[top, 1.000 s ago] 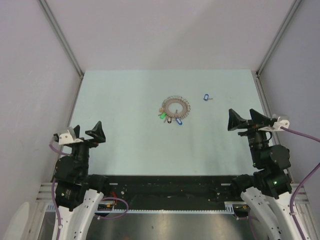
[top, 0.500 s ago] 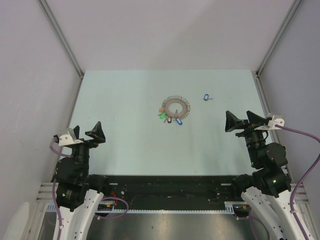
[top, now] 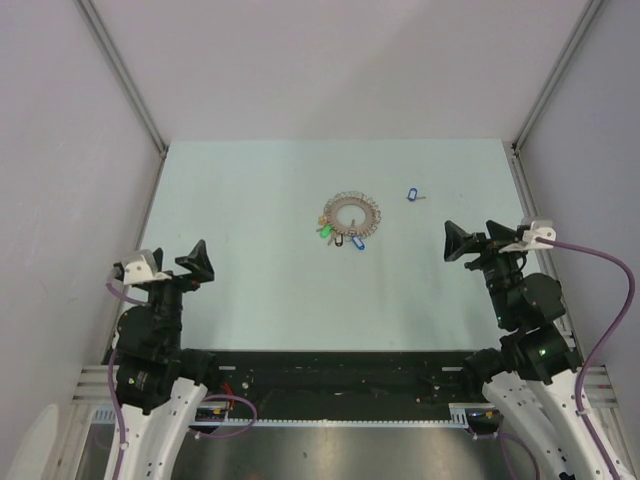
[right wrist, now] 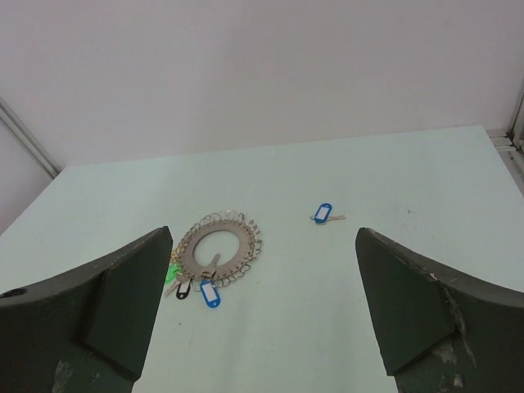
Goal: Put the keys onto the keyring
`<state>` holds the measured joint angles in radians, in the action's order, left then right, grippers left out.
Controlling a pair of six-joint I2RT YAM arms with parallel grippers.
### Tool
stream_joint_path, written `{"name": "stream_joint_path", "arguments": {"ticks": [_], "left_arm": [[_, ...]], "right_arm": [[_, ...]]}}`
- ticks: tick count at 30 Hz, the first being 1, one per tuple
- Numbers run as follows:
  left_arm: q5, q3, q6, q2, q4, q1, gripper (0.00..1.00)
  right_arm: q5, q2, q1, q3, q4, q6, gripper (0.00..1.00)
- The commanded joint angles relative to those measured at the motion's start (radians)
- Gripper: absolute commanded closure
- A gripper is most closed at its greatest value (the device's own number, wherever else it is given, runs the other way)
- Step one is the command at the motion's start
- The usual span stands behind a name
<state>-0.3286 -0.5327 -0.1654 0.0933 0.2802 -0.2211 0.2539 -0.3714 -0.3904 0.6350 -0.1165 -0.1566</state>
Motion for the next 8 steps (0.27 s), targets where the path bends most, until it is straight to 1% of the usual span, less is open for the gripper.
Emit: {"name": "stream_joint_path", "arguments": {"ticks": [1, 4, 8], "left_arm": [[-0.015, 0.000, 0.012, 0.040, -0.055, 0.009, 0.00], [-0.009, 0.002, 0.010, 0.043, -0.061, 0.009, 0.00], [-0.004, 0.004, 0.012, 0.051, -0.059, 0.009, 0.00]], "right_arm": [[-0.031, -0.012, -0.001, -0.001, 0.001, 0.038, 0.00], [-0.045, -0.023, -0.002, -0.001, 0.005, 0.051, 0.00], [-0.045, -0.044, -0.005, -0.001, 0.008, 0.023, 0.00]]}}
